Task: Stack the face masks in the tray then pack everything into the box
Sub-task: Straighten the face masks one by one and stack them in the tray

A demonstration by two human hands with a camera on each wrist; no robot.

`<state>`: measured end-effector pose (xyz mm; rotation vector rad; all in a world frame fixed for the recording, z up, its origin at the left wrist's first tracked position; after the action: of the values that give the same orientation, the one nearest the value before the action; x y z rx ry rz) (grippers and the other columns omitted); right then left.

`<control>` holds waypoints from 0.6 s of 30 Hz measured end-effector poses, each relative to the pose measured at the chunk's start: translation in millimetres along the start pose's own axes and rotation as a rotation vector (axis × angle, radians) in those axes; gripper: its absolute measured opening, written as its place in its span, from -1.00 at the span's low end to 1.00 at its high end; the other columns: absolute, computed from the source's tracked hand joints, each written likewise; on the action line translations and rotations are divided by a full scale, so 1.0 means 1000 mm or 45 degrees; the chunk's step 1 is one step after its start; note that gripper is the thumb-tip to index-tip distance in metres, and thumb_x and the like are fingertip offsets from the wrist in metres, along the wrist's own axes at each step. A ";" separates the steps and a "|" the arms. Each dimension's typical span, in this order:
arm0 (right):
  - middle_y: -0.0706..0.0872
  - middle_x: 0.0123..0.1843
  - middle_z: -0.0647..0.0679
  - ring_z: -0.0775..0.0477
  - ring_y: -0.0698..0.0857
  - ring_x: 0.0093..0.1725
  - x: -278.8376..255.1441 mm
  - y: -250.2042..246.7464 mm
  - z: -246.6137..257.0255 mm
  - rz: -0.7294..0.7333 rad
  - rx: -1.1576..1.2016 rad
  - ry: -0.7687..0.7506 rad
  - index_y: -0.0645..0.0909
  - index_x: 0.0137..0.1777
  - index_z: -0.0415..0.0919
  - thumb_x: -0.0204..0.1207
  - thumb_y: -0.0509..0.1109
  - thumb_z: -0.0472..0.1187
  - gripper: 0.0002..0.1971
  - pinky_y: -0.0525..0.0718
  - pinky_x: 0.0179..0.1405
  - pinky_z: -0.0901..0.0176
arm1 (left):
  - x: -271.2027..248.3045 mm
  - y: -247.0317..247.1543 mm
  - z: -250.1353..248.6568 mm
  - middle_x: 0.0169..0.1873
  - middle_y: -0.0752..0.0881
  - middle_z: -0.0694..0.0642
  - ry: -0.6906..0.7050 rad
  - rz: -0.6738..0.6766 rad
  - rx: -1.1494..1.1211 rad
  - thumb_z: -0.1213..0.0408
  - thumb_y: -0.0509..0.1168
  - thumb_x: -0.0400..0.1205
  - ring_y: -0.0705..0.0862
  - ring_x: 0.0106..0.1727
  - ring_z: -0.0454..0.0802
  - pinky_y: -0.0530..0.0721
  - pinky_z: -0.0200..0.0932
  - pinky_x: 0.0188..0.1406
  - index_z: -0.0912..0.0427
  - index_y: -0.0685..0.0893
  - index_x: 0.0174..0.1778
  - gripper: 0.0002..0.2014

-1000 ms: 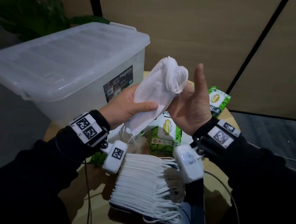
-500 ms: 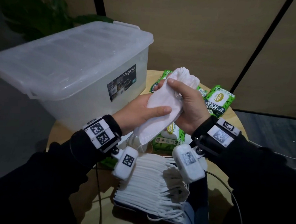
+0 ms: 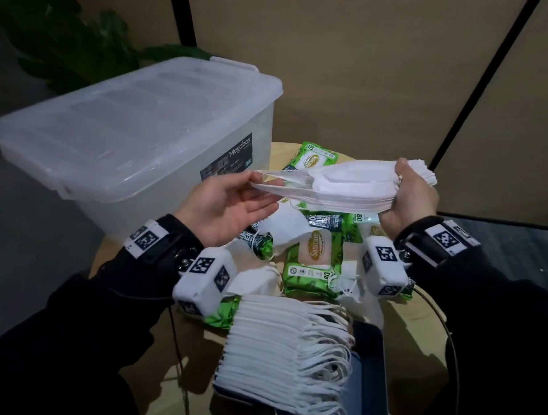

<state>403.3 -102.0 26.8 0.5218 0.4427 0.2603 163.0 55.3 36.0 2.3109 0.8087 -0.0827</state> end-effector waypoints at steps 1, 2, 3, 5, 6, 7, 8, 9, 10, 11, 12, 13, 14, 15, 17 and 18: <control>0.86 0.11 -0.30 -0.31 0.89 -0.03 0.000 0.001 0.001 0.013 -0.014 -0.025 0.69 0.19 -0.35 0.61 0.55 -0.28 -0.77 0.85 -0.04 -0.38 | -0.001 0.003 -0.002 0.24 0.79 0.38 0.006 0.030 -0.096 0.23 0.16 0.79 0.78 0.31 0.31 0.73 0.19 0.33 0.17 0.60 -0.14 -0.77; 0.86 0.12 -0.30 -0.30 0.89 -0.02 0.001 0.002 0.000 0.033 -0.023 -0.041 0.69 0.22 -0.36 0.61 0.55 -0.28 -0.75 0.85 -0.04 -0.36 | -0.003 0.008 -0.004 0.23 0.79 0.38 0.019 0.069 -0.170 0.21 0.17 0.77 0.76 0.35 0.33 0.67 0.23 0.38 0.16 0.57 -0.17 -0.78; 0.86 0.12 -0.30 -0.30 0.89 0.00 -0.001 0.005 -0.002 0.060 -0.032 -0.054 0.68 0.24 -0.37 0.62 0.55 -0.27 -0.73 0.85 -0.03 -0.35 | -0.004 0.012 -0.005 0.16 0.81 0.36 0.031 0.089 -0.250 0.20 0.17 0.75 0.76 0.34 0.31 0.64 0.25 0.41 0.16 0.54 -0.19 -0.79; 0.86 0.13 -0.31 -0.31 0.88 0.07 -0.010 0.014 -0.006 0.136 -0.051 -0.089 0.70 0.19 -0.37 0.63 0.54 -0.27 -0.77 0.85 0.01 -0.32 | -0.001 0.013 -0.004 -0.16 0.79 0.22 0.039 0.080 -0.354 0.19 0.17 0.73 0.83 0.10 0.18 0.66 0.21 0.37 0.16 0.52 -0.20 -0.79; 0.85 0.15 -0.33 -0.32 0.86 0.12 -0.017 0.022 -0.006 0.201 -0.078 -0.131 0.72 0.15 -0.36 0.64 0.52 -0.28 -0.83 0.85 0.07 -0.29 | 0.002 0.011 -0.002 -0.30 0.69 0.13 0.034 0.047 -0.352 0.20 0.17 0.74 0.80 -0.10 0.10 0.72 0.14 0.27 0.16 0.51 -0.20 -0.79; 0.84 0.18 -0.35 -0.31 0.85 0.15 -0.027 0.033 -0.003 0.298 -0.119 -0.216 0.73 0.12 -0.35 0.66 0.50 -0.29 -0.87 0.83 0.14 -0.27 | 0.005 0.006 0.000 -0.37 0.57 0.07 0.023 -0.014 -0.335 0.22 0.17 0.76 0.72 -0.27 0.02 0.77 0.04 0.09 0.16 0.51 -0.19 -0.79; 0.83 0.19 -0.35 -0.27 0.83 0.14 -0.037 0.045 0.001 0.411 -0.176 -0.333 0.73 0.12 -0.34 0.68 0.47 -0.30 -0.88 0.82 0.19 -0.23 | 0.008 -0.001 0.003 -0.38 0.49 0.05 0.011 -0.079 -0.336 0.24 0.16 0.79 0.62 -0.37 -0.03 0.76 -0.08 -0.08 0.17 0.51 -0.18 -0.78; 0.84 0.18 -0.31 -0.23 0.82 0.12 -0.050 0.056 0.006 0.520 -0.251 -0.462 0.72 0.13 -0.34 0.69 0.44 -0.32 -0.90 0.80 0.21 -0.17 | 0.010 -0.004 0.007 -0.36 0.49 0.05 -0.017 -0.127 -0.349 0.28 0.16 0.80 0.57 -0.39 -0.06 0.72 -0.17 -0.15 0.20 0.53 -0.16 -0.79; 0.84 0.17 -0.28 -0.20 0.80 0.13 -0.064 0.066 0.011 0.618 -0.329 -0.592 0.68 0.14 -0.35 0.69 0.43 -0.34 -0.90 0.77 0.21 -0.13 | 0.010 -0.005 0.010 -0.32 0.54 0.07 -0.037 -0.147 -0.309 0.32 0.17 0.80 0.59 -0.35 -0.06 0.70 -0.21 -0.11 0.24 0.57 -0.12 -0.81; 0.82 0.18 -0.29 -0.23 0.79 0.16 -0.078 0.073 0.012 0.707 -0.400 -0.707 0.64 0.17 -0.40 0.69 0.43 -0.37 -0.88 0.74 0.22 -0.12 | 0.009 -0.004 0.012 -0.27 0.63 0.13 -0.038 -0.154 -0.176 0.37 0.20 0.79 0.66 -0.25 -0.01 0.72 -0.17 -0.01 0.30 0.64 -0.05 -0.84; 0.79 0.21 -0.32 -0.29 0.77 0.21 -0.090 0.078 0.010 0.784 -0.472 -0.801 0.60 0.20 -0.47 0.69 0.42 -0.40 -0.84 0.71 0.24 -0.11 | 0.009 -0.004 0.012 -0.19 0.72 0.21 -0.020 -0.160 0.035 0.45 0.21 0.77 0.73 -0.12 0.07 0.75 -0.09 0.11 0.36 0.71 0.02 -0.84; 0.77 0.24 -0.36 -0.33 0.75 0.26 -0.098 0.081 0.005 0.837 -0.532 -0.849 0.58 0.22 -0.51 0.68 0.42 -0.43 -0.81 0.70 0.25 -0.08 | 0.008 0.000 0.012 -0.09 0.78 0.30 0.016 -0.144 0.276 0.53 0.21 0.74 0.77 0.00 0.14 0.74 -0.01 0.22 0.41 0.76 0.07 -0.80; 0.76 0.26 -0.38 -0.33 0.73 0.28 -0.103 0.083 -0.001 0.860 -0.554 -0.847 0.57 0.24 -0.53 0.67 0.43 -0.44 -0.79 0.68 0.25 -0.04 | 0.007 0.006 0.010 0.00 0.81 0.38 0.072 -0.108 0.516 0.59 0.21 0.69 0.78 0.07 0.18 0.72 0.05 0.29 0.43 0.78 0.11 -0.76; 0.75 0.27 -0.39 -0.30 0.74 0.28 -0.105 0.084 -0.006 0.861 -0.543 -0.818 0.58 0.24 -0.53 0.66 0.43 -0.45 -0.79 0.67 0.25 -0.03 | 0.006 0.015 0.007 0.06 0.81 0.42 0.145 -0.056 0.785 0.60 0.22 0.62 0.77 0.11 0.21 0.69 0.11 0.32 0.42 0.80 0.11 -0.73; 0.75 0.26 -0.43 -0.20 0.74 0.21 -0.105 0.084 -0.014 0.833 -0.462 -0.711 0.61 0.21 -0.46 0.65 0.44 -0.44 -0.81 0.67 0.28 -0.12 | 0.002 0.031 0.002 0.03 0.80 0.37 0.324 0.034 1.446 0.48 0.22 0.51 0.77 0.11 0.25 0.69 0.25 0.30 0.31 0.79 0.04 -0.71; 0.74 0.27 -0.45 -0.18 0.73 0.18 -0.104 0.083 -0.018 0.811 -0.405 -0.629 0.63 0.21 -0.40 0.65 0.45 -0.43 -0.83 0.67 0.30 -0.21 | 0.000 0.034 0.001 -0.07 0.81 0.27 0.389 0.044 1.761 0.42 0.21 0.49 0.76 0.07 0.22 0.73 0.23 0.22 0.23 0.79 -0.02 -0.73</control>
<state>293.7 -60.7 92.4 0.3829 -0.2593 0.7780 182.7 35.6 54.9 3.6974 1.0249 -0.3756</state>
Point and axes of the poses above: each hand's wrist, its own x-axis towards the middle knuckle, its own y-axis out of the palm, z = x × y, the point moved 10 cm from there along x, towards the middle knuckle
